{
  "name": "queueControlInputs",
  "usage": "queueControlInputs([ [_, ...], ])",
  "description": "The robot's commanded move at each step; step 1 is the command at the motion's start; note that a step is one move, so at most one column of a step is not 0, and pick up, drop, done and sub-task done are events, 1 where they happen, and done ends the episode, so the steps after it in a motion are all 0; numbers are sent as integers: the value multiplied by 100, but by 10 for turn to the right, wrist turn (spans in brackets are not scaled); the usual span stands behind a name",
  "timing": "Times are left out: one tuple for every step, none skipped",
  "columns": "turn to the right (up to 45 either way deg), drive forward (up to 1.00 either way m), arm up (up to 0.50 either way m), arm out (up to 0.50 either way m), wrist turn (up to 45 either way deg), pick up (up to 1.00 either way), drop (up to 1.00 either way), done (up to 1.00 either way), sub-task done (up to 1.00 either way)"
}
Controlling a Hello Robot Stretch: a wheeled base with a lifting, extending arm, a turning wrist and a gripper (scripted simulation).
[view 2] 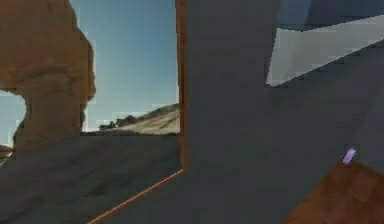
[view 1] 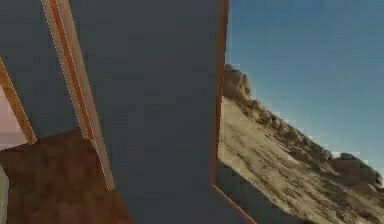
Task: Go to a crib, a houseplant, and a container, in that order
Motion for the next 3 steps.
queueControlInputs([
  [-420, 0, 0, 0, 0, 0, 0, 0, 0],
  [0, 100, 0, 0, 0, 0, 0, 0, 0],
  [0, 80, 0, 0, 0, 0, 0, 0, 0],
])
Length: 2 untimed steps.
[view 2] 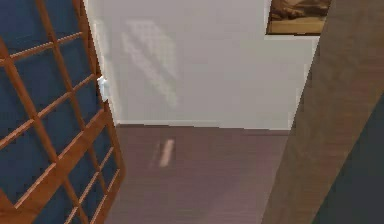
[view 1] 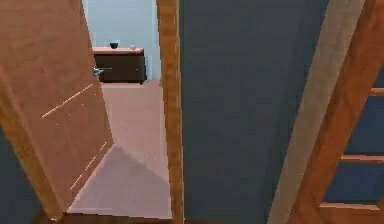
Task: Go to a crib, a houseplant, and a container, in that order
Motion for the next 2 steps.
queueControlInputs([
  [-120, 0, 0, 0, 0, 0, 0, 0, 0],
  [0, 20, 0, 0, 0, 0, 0, 0, 0],
])
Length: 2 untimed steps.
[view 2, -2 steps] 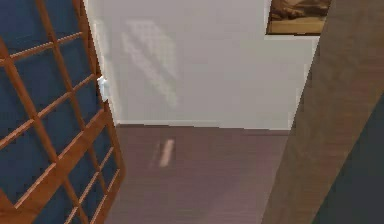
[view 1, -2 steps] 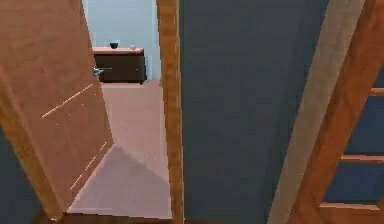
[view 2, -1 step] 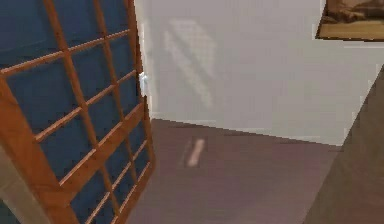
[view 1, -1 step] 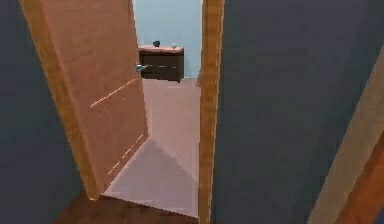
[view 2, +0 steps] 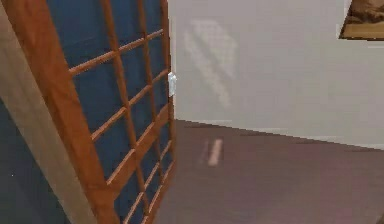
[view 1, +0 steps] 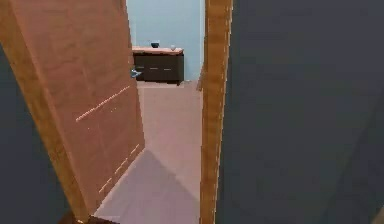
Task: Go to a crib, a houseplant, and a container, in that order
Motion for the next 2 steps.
queueControlInputs([
  [-300, 0, 0, 0, 0, 0, 0, 0, 0],
  [0, 80, 0, 0, 0, 0, 0, 0, 0],
])
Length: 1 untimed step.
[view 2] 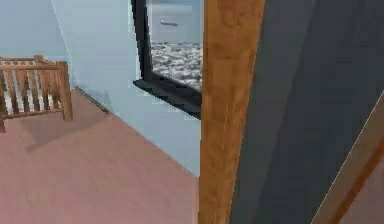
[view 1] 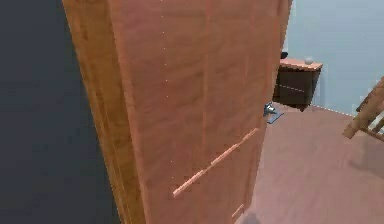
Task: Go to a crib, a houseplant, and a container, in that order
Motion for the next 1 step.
queueControlInputs([
  [420, 0, 0, 0, 0, 0, 0, 0, 0],
])
